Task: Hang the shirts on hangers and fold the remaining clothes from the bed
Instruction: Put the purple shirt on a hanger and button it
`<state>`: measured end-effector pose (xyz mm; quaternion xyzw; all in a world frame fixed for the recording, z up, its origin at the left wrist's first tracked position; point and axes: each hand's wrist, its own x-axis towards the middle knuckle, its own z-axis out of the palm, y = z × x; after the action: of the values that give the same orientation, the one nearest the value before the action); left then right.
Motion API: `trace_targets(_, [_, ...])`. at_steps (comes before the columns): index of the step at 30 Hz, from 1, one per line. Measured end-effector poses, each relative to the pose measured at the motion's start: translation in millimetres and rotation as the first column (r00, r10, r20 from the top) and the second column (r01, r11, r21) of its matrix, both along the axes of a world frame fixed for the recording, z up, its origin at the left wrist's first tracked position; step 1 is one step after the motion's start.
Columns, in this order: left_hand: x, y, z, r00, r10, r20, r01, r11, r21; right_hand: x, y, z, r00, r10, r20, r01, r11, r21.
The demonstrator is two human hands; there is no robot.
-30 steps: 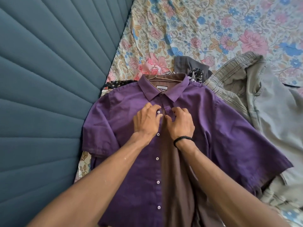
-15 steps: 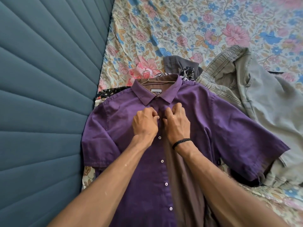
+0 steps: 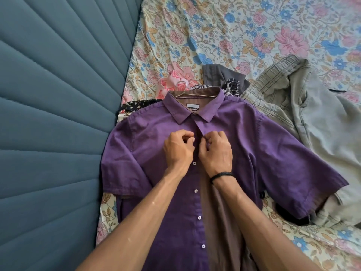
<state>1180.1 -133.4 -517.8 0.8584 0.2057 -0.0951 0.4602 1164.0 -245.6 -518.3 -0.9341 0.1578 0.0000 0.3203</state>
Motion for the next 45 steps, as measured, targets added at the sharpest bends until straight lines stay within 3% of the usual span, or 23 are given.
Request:
trace_targets(3, [-1, -3, 7, 0.998, 0.059, -0.036, -0.060, 0.998, -0.028, -2, 5, 2, 1.000, 0.007, 0.009, -0.009, 0.992, 0.128])
trace_targets(7, [0, -4, 8, 0.974, 0.178, -0.138, -0.205, 0.955, -0.215, 2, 4, 2, 0.998, -0.031, -0.049, 0.038, 0.989, 0.143])
trace_targets(10, [1, -2, 4, 0.974, 0.170, -0.152, -0.204, 0.947, -0.249, 5, 3, -1, 0.991, -0.003, -0.137, 0.027, 0.984, 0.174])
trace_targets(15, [3, 2, -3, 0.974, 0.147, -0.173, -0.195, 0.933, -0.301, 7, -5, 1, 0.979, 0.011, -0.201, 0.071, 0.916, 0.396])
trace_targets(19, [5, 2, -3, 0.974, 0.139, -0.181, -0.186, 0.943, -0.275, 2, -6, -5, 0.974, 0.029, -0.223, 0.111, 0.801, 0.588])
trace_targets(23, [6, 0, -3, 0.975, 0.120, -0.188, -0.163, 0.959, -0.232, -3, -5, -8, 0.951, -0.076, -0.300, 0.276, 0.647, 0.711])
trace_targets(31, [3, -3, 11, 0.991, 0.087, -0.106, -0.093, 0.994, -0.056, 1, 1, -11, 0.939, -0.125, -0.320, 0.320, 0.659, 0.681])
trace_targets(38, [2, 2, 8, 0.993, 0.115, 0.014, -0.113, 0.989, -0.097, 14, -7, 1, 0.961, 0.000, -0.277, 0.201, 0.689, 0.697])
trace_targets(45, [3, 6, 8, 0.989, -0.043, 0.144, 0.039, 0.999, 0.025, 21, -11, 5, 0.889, 0.096, -0.447, 0.349, 0.488, 0.800])
